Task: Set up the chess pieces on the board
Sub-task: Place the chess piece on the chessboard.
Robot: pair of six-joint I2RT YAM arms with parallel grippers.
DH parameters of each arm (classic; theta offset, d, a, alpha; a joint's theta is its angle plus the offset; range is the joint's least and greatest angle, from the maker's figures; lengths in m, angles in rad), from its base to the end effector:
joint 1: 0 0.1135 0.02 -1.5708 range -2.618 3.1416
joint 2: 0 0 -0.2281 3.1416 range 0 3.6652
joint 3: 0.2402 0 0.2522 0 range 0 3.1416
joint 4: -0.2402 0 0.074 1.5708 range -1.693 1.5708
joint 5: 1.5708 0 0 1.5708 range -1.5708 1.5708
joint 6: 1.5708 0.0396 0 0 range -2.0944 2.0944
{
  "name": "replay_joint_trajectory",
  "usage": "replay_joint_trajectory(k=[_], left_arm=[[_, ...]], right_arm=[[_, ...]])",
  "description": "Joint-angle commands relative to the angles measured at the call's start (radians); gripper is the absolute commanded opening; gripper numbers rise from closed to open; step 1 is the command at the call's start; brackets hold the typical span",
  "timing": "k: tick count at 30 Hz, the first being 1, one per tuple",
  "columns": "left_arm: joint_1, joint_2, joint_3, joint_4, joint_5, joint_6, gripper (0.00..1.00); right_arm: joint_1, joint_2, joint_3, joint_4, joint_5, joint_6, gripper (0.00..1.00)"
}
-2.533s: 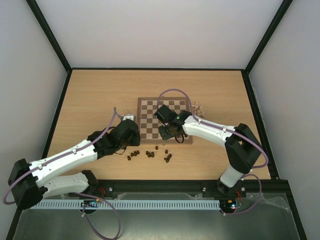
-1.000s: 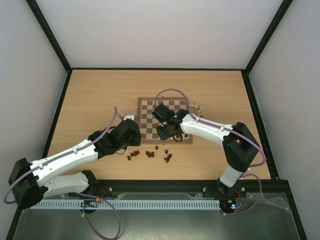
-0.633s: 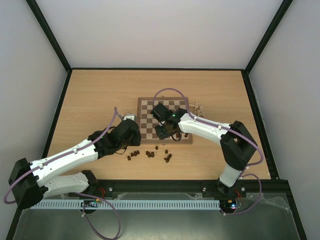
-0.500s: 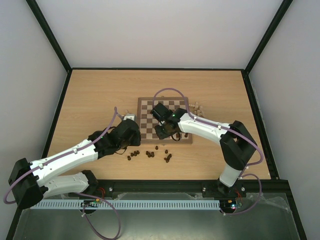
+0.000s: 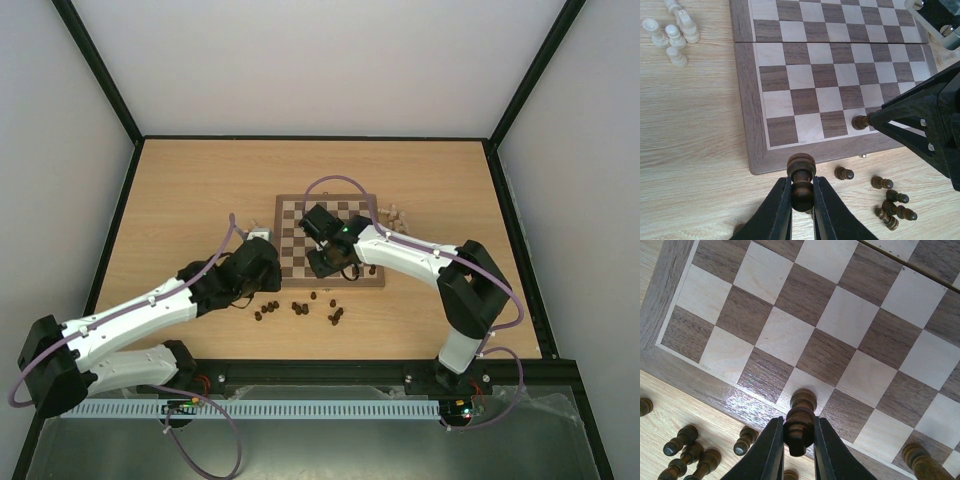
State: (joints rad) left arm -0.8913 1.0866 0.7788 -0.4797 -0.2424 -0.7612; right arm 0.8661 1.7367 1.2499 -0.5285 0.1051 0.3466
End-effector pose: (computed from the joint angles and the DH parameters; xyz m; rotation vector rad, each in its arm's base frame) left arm 0.1612 -0.1844 0.2187 0.0354 2.3921 -0.5285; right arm 0.2377 0.2731 0.1806 -0.6324 2.5321 0.3112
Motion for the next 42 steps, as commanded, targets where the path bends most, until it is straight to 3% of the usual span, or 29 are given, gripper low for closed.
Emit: replay_joint_trajectory(k=[1, 9, 17, 29, 42], left_arm=[[0.007, 0.011, 0.015, 0.003, 0.0, 0.017, 0.06], [0.013, 0.043, 0.03, -0.002, 0.012, 0.024, 0.06], [0.023, 0.189, 0.163, -0.127, 0.071, 0.078, 0.07], [0.092, 0.539, 0.418, -0.361, 0.216, 0.179, 0.07], [0.163, 0.776, 0.649, -0.547, 0.134, 0.245, 0.06]], right_arm=[[0.009, 0.025, 0.013, -0.041, -0.019, -0.01, 0.17], [0.01, -0.058, 0.019, -0.053, -0.021, -0.004, 0.37], [0.007, -0.188, -0.023, -0.046, -0.005, 0.002, 0.51], [0.008, -0.487, -0.153, -0.038, -0.062, 0.033, 0.53], [0.007, -0.592, -0.226, -0.005, -0.135, 0.023, 0.53]])
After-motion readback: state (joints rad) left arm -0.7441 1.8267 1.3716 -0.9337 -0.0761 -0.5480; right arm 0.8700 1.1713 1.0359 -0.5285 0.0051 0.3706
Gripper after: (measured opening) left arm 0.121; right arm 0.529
